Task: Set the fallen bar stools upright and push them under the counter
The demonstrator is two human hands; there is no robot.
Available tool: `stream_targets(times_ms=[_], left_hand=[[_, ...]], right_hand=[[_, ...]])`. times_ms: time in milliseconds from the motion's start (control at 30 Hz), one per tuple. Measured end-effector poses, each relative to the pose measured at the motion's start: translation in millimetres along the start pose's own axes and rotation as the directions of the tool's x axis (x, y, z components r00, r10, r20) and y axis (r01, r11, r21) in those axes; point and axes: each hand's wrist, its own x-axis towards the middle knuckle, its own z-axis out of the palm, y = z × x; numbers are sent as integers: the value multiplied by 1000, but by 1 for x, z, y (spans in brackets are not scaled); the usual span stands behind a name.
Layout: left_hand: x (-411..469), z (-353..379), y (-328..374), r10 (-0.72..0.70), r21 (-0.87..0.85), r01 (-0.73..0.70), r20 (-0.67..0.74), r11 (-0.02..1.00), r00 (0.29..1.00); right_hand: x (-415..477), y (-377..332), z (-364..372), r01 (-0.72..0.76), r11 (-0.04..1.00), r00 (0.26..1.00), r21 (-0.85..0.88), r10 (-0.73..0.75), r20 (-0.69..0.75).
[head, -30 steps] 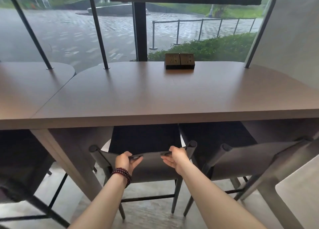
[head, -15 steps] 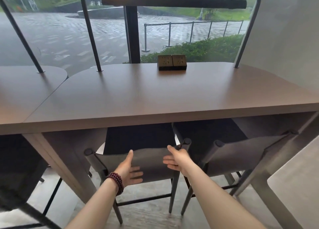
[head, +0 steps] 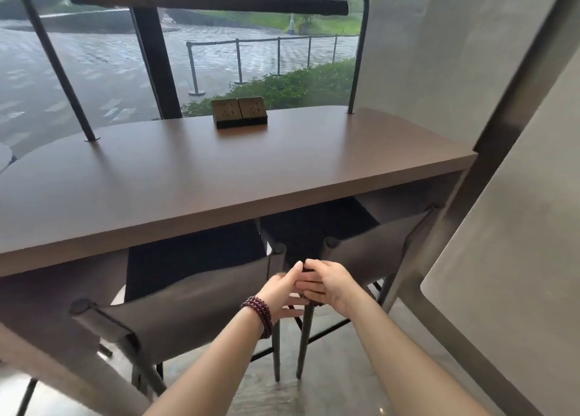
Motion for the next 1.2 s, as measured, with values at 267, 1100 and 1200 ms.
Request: stream_targets(times_ms=[267,1100,1200], left_hand=[[33,81,29,-14,-67,15,15,998,1000],[166,172,48,-105,-612,-174,-392,772,914],[165,167,50,-106,-596,-184,-418,782,902]], right_hand=[[9,-20,-95,34,993,974,109,-8,-224],[141,-88,-245,-124,914,950,387,222,-221],[138,-86,-240,-86,902,951,423,201,-236]])
